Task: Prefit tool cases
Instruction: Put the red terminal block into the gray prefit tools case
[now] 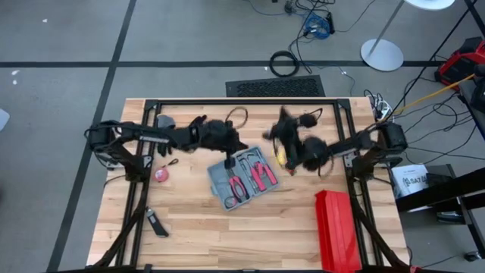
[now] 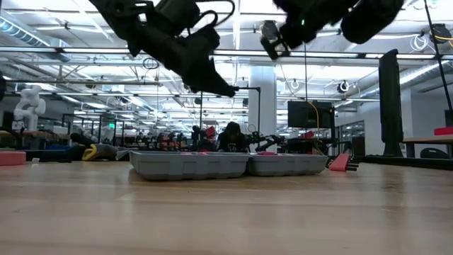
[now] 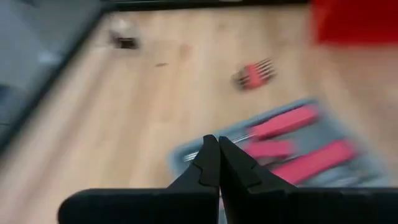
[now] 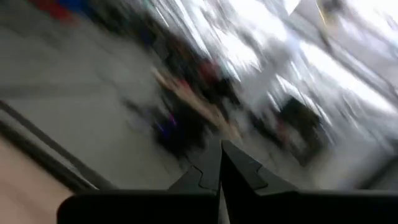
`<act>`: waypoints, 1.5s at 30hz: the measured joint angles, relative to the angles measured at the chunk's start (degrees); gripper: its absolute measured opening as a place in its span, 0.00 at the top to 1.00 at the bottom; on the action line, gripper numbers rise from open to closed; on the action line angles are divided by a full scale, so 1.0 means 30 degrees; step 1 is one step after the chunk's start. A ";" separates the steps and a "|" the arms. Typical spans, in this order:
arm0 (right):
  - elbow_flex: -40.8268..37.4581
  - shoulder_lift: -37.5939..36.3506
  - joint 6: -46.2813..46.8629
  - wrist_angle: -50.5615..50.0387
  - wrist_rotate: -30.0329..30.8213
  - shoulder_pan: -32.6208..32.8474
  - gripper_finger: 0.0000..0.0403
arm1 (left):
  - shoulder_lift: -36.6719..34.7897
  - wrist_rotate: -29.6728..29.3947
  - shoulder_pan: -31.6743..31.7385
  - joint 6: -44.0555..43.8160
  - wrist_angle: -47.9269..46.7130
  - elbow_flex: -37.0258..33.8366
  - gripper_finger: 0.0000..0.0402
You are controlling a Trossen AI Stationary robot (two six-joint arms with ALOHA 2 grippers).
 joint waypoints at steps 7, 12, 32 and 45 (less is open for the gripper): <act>0.1087 -0.1379 0.7921 -1.2048 -0.0317 -0.1043 1.00 | -0.0175 0.3710 0.2212 0.0107 -0.5097 0.1036 1.00; 0.4312 -0.1387 1.7177 -2.3710 -0.8783 -0.2336 1.00 | -0.0303 0.4504 0.2610 0.0328 -0.4378 0.1050 1.00; 0.9649 0.0853 2.7671 -4.2657 -2.8540 -0.4224 1.00 | 0.2545 0.5538 0.1232 0.2176 -0.7262 0.1050 1.00; 0.9624 0.5287 2.8830 -4.1539 -2.7000 -0.3449 1.00 | 0.2944 0.5220 -0.0542 0.1388 -0.4020 0.1050 1.00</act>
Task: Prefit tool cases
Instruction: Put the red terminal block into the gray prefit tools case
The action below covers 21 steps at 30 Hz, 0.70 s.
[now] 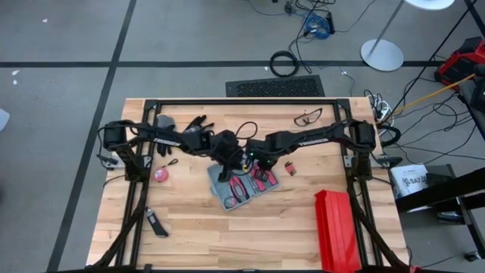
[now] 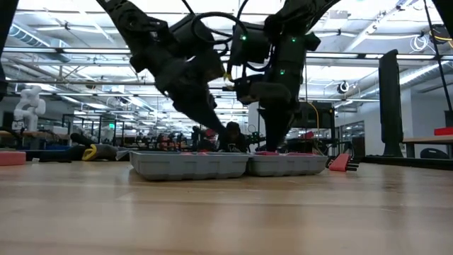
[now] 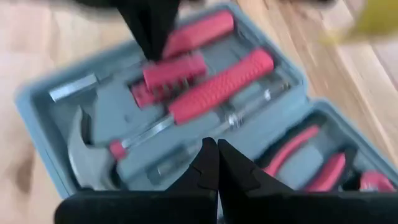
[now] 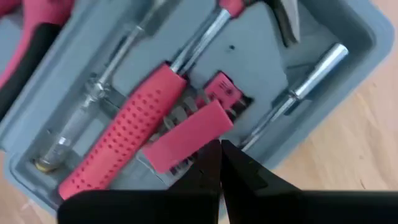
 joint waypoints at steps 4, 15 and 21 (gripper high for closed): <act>0.0000 0.0073 -0.0167 0.1011 0.0066 -0.0018 1.00 | 0.0551 -0.0954 -0.0140 -0.0511 0.1169 0.0007 1.00; 0.0000 0.0073 -0.0373 0.0891 0.0287 -0.0324 1.00 | 0.2827 -0.1342 -0.0082 -0.1567 0.2854 0.0058 1.00; -0.0015 0.0065 -0.0351 0.0777 -0.0675 -0.0276 1.00 | 0.2928 -0.1335 -0.0089 -0.1583 0.3759 -0.0007 1.00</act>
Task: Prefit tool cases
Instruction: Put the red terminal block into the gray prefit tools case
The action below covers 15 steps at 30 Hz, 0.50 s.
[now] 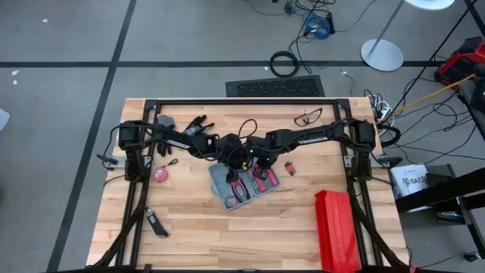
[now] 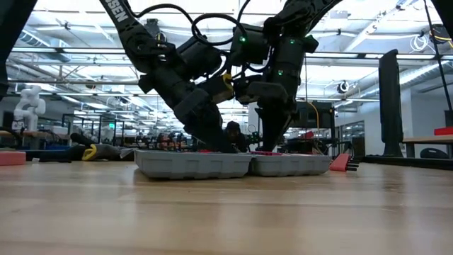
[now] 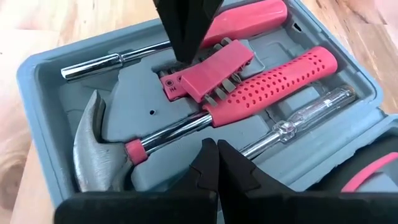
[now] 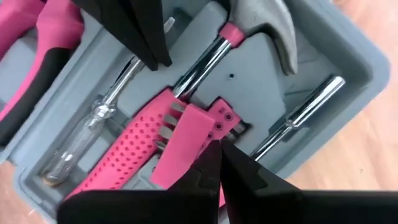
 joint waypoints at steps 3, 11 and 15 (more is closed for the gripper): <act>-0.0007 -0.0270 0.0143 -0.0304 0.1113 0.0247 1.00 | 0.0015 -0.0088 -0.0009 0.0081 0.0070 0.0130 1.00; 0.0051 -0.2484 0.2001 -0.2498 0.2628 0.1405 1.00 | -0.0175 -0.0247 0.0015 0.0485 0.0387 0.0924 1.00; 0.0051 -0.1991 0.2744 -0.2704 0.2572 0.2395 1.00 | -0.0003 -0.0774 0.0042 0.1115 0.0352 0.1158 1.00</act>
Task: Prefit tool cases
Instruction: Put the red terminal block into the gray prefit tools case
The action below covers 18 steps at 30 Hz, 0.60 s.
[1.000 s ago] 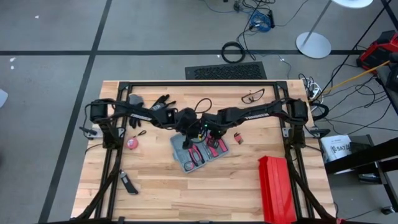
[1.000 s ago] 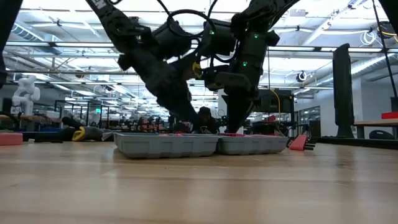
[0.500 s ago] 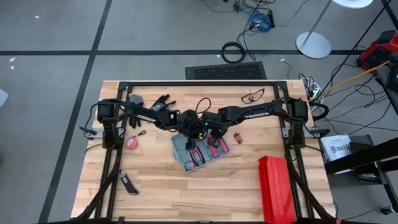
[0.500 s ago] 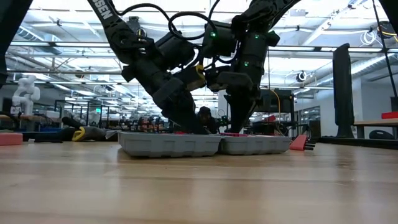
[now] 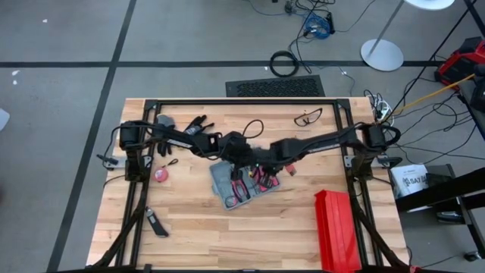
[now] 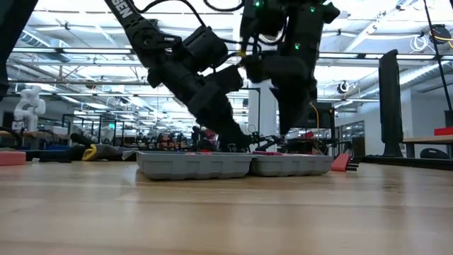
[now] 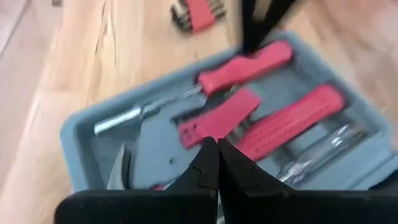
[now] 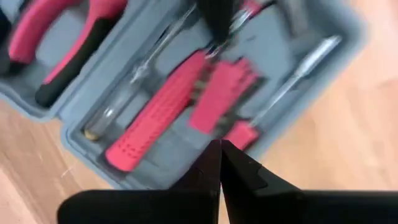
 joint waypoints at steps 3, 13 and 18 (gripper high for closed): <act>-0.0044 0.0712 0.0418 -0.0065 -0.0002 0.0592 1.00 | 0.0024 -0.0157 0.0083 0.0280 -0.0554 -0.0015 1.00; -0.0022 0.2278 0.0846 0.1023 0.0605 0.0842 1.00 | 0.0569 -0.0750 0.0115 0.1109 -0.0477 -0.0029 1.00; -0.0015 0.2444 0.0761 0.1373 0.0762 0.0850 1.00 | 0.0824 -0.1067 0.0111 0.1426 0.0225 -0.0022 1.00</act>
